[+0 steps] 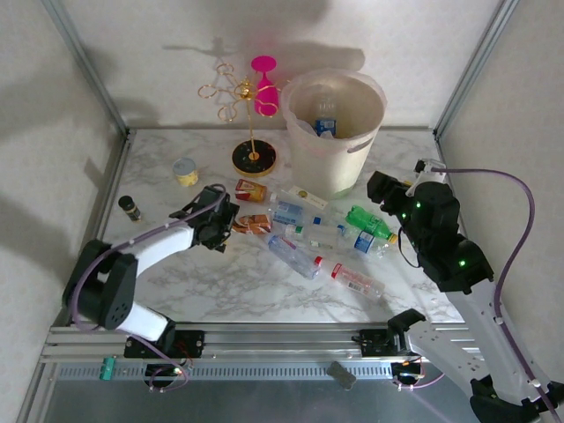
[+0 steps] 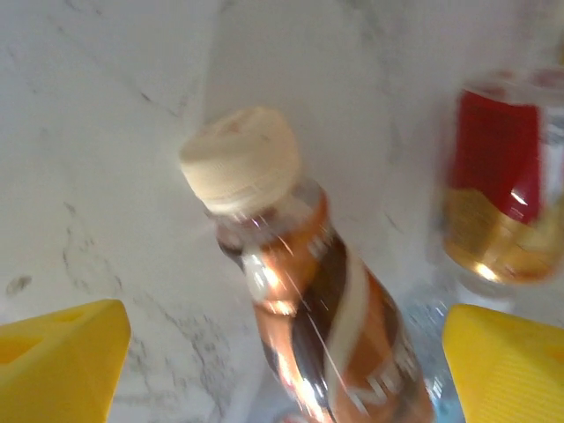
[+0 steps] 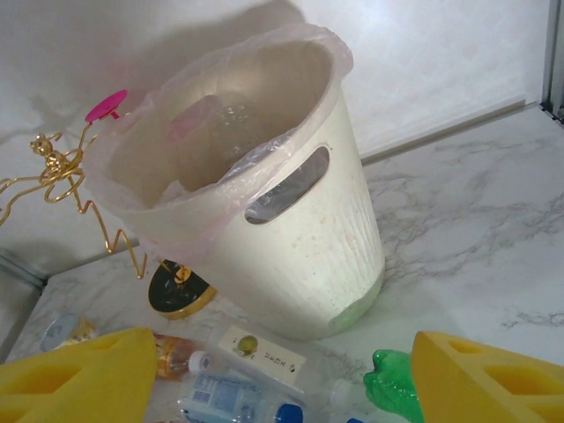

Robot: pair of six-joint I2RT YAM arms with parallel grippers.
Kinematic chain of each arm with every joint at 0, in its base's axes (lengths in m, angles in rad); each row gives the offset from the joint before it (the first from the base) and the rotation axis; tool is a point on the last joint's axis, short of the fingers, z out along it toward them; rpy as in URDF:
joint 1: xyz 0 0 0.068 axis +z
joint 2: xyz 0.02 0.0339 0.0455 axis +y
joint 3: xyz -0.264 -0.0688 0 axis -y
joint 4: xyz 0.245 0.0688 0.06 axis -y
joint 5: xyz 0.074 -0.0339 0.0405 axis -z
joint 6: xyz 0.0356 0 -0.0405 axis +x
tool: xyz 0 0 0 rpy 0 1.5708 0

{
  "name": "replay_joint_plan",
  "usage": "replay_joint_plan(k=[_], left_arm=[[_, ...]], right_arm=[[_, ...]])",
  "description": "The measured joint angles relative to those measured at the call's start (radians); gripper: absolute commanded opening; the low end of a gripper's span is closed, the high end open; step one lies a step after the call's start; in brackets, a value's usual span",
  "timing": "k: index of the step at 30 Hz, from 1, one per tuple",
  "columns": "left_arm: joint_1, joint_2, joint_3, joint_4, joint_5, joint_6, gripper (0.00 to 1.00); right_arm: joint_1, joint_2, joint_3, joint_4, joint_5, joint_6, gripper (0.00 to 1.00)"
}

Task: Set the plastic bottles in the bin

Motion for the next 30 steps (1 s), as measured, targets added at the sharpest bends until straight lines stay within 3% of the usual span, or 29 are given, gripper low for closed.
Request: replay_joint_plan(k=[5,18,30], left_arm=[[0.000,0.086,0.063,-0.005,0.004,-0.013,0.81],[0.005,0.126,0.081,-0.030,0.004,-0.039,0.48],[0.077,0.090,0.061,0.055,-0.010,-0.041,0.34]], right_arm=[[0.000,0.002,0.000,0.000,0.014,-0.023,0.76],[0.001,0.002,0.000,0.000,0.016,-0.045,0.76],[0.001,-0.007,0.008,-0.009,-0.045,-0.044,0.77]])
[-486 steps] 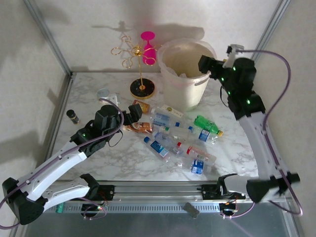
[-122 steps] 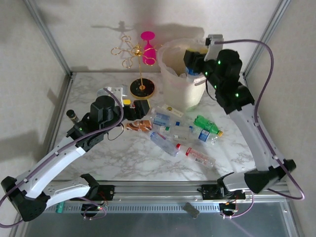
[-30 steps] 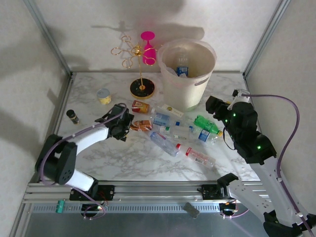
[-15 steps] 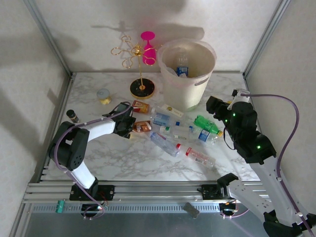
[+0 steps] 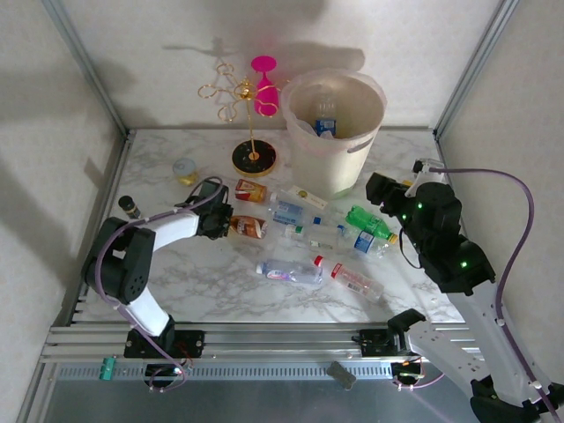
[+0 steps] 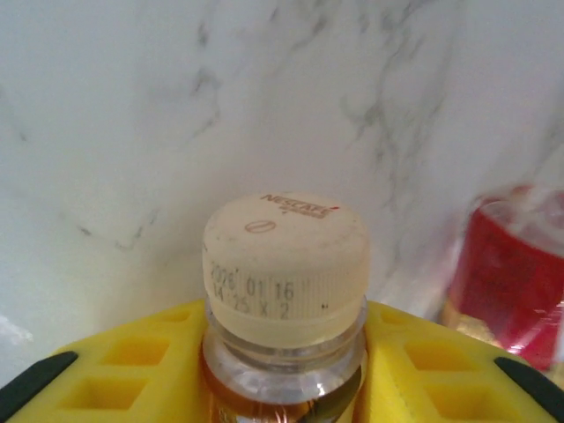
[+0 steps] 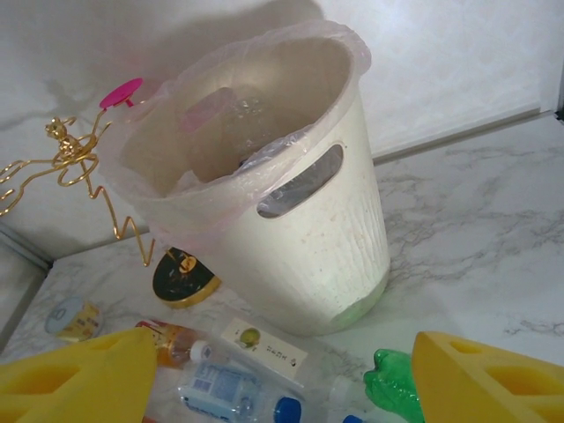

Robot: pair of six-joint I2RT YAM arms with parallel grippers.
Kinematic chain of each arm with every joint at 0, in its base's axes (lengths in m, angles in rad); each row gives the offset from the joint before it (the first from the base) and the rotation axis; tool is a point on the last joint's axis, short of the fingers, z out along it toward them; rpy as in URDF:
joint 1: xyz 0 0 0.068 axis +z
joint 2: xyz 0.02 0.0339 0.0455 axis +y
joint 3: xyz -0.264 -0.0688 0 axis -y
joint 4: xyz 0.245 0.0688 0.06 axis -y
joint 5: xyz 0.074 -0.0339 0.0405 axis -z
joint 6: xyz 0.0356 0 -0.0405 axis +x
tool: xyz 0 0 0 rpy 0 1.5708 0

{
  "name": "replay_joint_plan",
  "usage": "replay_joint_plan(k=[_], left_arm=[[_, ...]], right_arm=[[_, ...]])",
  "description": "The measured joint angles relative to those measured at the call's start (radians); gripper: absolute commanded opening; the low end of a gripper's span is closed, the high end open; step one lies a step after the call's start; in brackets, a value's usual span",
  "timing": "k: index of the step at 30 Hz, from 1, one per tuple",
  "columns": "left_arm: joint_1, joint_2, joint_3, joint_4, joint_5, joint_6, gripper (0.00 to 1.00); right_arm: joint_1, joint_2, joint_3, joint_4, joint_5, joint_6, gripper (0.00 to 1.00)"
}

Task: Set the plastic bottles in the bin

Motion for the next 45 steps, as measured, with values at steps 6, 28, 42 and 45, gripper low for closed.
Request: replay_joint_plan(k=[6,28,42,45], left_arm=[[0.015,-0.146,0.005,-0.006,-0.044,0.070,0.27],[0.039,-0.530,0.170,-0.113,-0.019,0.573,0.23],[0.032,-0.641,0.183,-0.091,0.167,0.747,0.16],[0.019,-0.657,0.183,-0.084,0.188,0.780,0.15]], right_arm=[[0.000,0.001,0.001,-0.003,-0.133,-0.026,0.75],[0.734,0.690,-0.196,-0.018,-0.243,-0.199,0.99],[0.742,0.755,-0.122,-0.018,-0.018,-0.212,0.98],[0.742,0.737,-0.117,-0.018,-0.009,-0.216,0.98]])
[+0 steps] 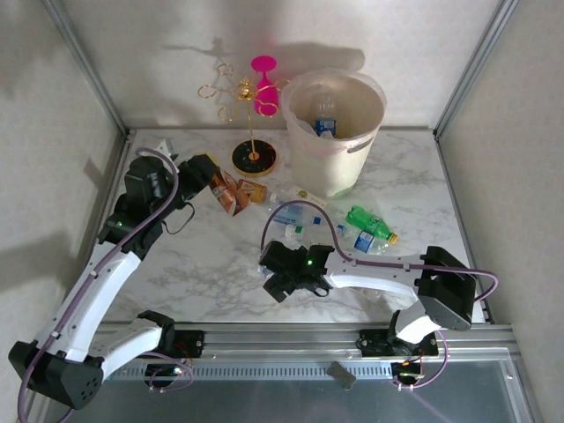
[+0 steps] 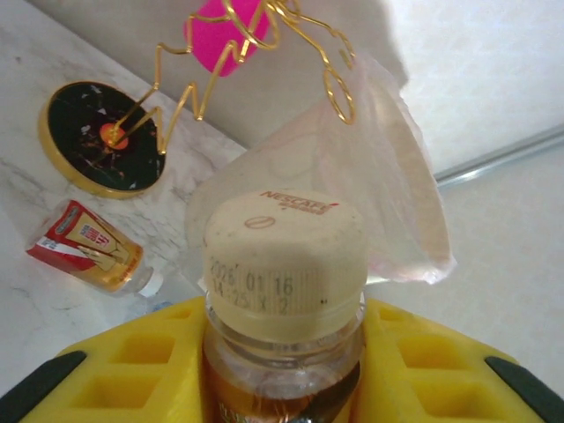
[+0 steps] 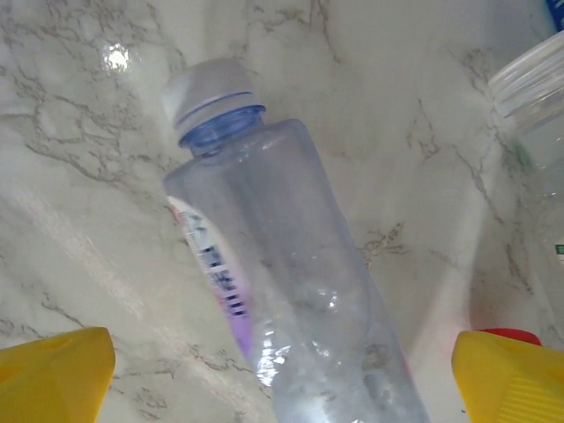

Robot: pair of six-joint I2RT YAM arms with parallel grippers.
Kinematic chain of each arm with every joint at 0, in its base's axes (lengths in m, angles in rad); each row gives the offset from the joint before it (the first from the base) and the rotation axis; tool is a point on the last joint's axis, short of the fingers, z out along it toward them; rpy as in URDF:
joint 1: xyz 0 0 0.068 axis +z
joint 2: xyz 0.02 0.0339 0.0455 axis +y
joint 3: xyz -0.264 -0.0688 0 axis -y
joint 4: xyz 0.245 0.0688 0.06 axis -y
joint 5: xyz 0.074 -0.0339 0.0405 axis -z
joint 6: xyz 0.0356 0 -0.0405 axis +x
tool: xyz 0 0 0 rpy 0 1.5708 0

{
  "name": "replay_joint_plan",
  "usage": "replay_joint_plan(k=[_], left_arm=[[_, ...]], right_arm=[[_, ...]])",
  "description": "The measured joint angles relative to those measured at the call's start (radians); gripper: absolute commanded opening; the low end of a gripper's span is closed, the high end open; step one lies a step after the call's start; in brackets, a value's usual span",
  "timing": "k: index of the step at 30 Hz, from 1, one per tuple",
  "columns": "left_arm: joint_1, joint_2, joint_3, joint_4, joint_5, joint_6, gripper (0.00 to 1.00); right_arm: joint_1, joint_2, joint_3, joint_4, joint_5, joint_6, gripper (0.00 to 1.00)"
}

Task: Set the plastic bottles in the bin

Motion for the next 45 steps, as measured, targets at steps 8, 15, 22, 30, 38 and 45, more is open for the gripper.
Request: replay_joint_plan(k=[8,15,22,30,38,45], left_arm=[[-0.087,-0.053,-0.014,0.066,0.014,0.100,0.14],[-0.177,-0.067,-0.052,0.199,0.087,0.138,0.15],[-0.245,-0.067,-0.066,0.308,0.175,0.152,0.15],[-0.273,-0.066,-0.066,0.357,0.212,0.151,0.15],[-0.282,-0.059,-0.068,0.387,0.217,0.148,0.28],[-0.291,-0.049,-0.064,0.373,0.191,0.151,0.94]], right_arm=[[-0.045,-0.340,0.069,0.048,-0.211,-0.056,0.97],[-0.196,-0.382,0.250,0.104,-0.454,-0.053,0.99],[-0.342,-0.315,0.316,0.177,-0.715,0.007,0.95],[-0.364,-0.266,0.313,0.265,-0.911,0.080,0.66],[-0.394,-0.266,0.276,0.338,-0.970,0.122,0.52],[-0.425,-0.274,0.260,0.368,-0.985,0.137,0.48]])
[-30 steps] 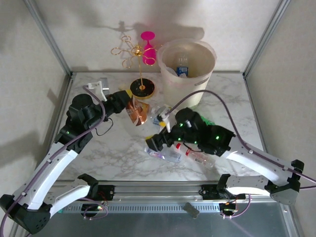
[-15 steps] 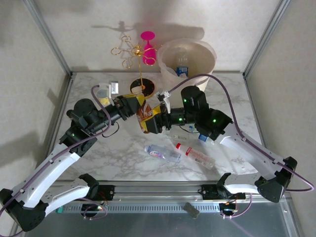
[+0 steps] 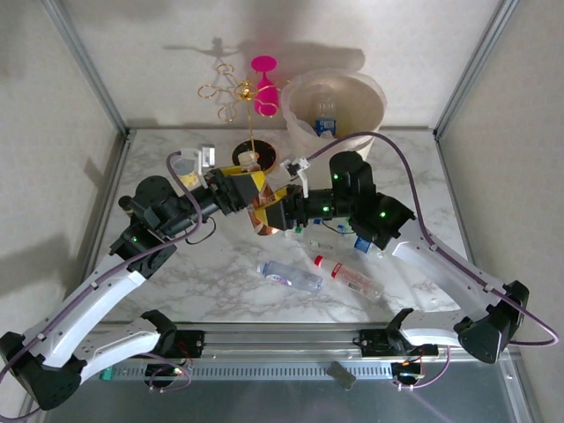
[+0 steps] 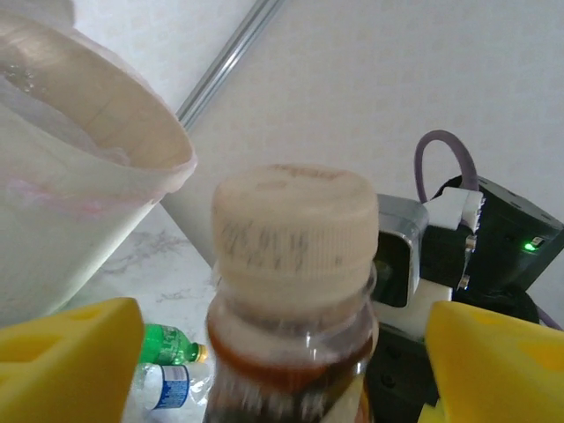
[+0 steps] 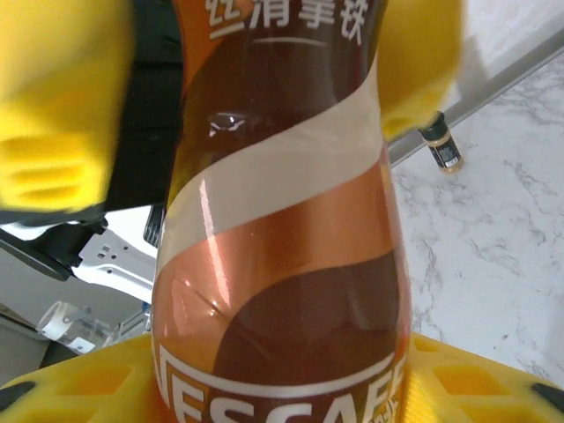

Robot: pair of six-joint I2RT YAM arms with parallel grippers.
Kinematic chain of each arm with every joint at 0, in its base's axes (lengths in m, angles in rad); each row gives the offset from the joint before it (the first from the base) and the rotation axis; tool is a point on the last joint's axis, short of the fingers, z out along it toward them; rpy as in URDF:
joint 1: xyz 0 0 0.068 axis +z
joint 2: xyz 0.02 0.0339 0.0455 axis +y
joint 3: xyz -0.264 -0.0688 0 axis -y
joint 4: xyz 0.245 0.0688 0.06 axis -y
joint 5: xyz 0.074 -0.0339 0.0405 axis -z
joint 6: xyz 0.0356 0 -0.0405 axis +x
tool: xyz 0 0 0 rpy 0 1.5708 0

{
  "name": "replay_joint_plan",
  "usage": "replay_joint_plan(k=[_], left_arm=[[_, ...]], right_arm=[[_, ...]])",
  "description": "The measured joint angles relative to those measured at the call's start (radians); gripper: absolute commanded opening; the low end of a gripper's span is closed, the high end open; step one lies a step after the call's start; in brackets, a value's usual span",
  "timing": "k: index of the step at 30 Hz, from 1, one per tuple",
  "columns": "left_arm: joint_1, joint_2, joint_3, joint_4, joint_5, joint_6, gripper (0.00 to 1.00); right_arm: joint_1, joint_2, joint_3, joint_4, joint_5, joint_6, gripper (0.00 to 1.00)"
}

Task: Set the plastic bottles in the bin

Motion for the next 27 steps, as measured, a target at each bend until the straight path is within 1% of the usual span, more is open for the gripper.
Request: replay_joint_plan(k=[3,6,9,12,16,20,23,27], left_arm=[[0.000,-0.013,0.013,-0.044,-0.083,0.019,0.99],[0.000,-0.060,0.019,-0.087,-0.196,0.051,0.99],[0.000,-0.091,0.039,-0.126,-0.299,0.085,0.98],[0.000,-0.081,0.056,-0.155,-0.370,0.109,0.96],[0.000,-0.031,0.055,-0.204,-0.407,0.132,0.95],[0.000,0.014,0.034,-0.253,-0.424,0.155,0.95],[0.000,0.028,0.024,-0.270,-0.427,0.162,0.94],[0.000,0.038,0.018,-0.271,-0.427,0.163,0.94]], right_arm=[[-0.062,-0.018,-0.002,-0.003,0.023,0.000,0.46],[-0.150,-0.030,0.017,-0.040,0.085,-0.005,0.44],[-0.236,-0.010,0.095,-0.109,0.178,-0.028,0.42],[-0.319,0.035,0.201,-0.151,0.279,-0.060,0.42],[-0.414,0.130,0.346,-0.191,0.414,-0.117,0.42],[-0.490,0.298,0.532,-0.258,0.498,-0.160,0.41],[-0.523,0.452,0.689,-0.328,0.549,-0.185,0.41],[-0.531,0.629,0.858,-0.432,0.579,-0.200,0.41]])
